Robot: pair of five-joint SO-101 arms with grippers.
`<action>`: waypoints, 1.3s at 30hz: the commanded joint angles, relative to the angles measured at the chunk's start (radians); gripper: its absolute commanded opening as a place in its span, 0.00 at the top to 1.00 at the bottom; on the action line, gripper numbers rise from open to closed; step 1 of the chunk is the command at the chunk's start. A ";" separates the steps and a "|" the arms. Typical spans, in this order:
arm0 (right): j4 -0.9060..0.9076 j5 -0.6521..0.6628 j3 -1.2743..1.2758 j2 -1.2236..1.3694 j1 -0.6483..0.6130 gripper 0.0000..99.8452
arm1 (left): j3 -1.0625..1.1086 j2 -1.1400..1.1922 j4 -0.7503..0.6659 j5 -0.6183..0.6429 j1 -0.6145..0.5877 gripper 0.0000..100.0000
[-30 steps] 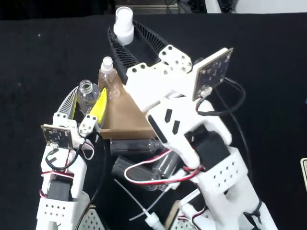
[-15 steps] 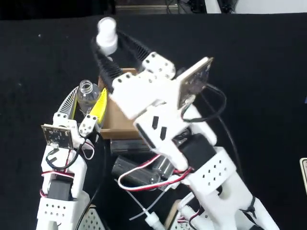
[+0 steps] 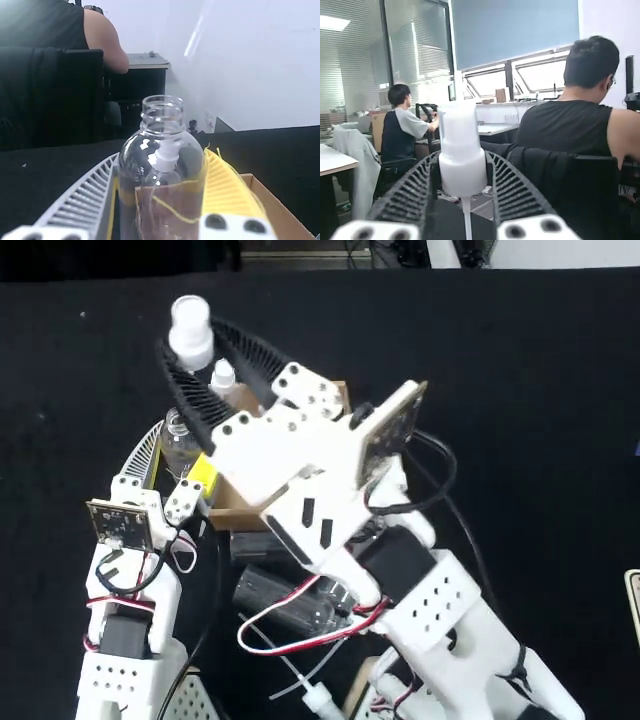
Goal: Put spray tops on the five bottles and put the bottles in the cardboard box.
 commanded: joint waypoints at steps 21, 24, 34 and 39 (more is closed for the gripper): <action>-0.023 -0.002 -0.054 0.035 0.021 0.99 | 0.022 -0.009 -0.026 0.008 0.005 0.86; -0.025 -0.002 -0.048 0.027 0.020 0.99 | 0.022 -0.009 -0.026 0.008 0.005 0.86; -0.025 -0.002 -0.054 0.137 0.018 0.99 | 0.022 -0.009 -0.026 0.009 0.005 0.86; -0.023 -0.002 -0.053 0.142 0.017 0.99 | 0.022 -0.009 -0.026 0.009 0.005 0.86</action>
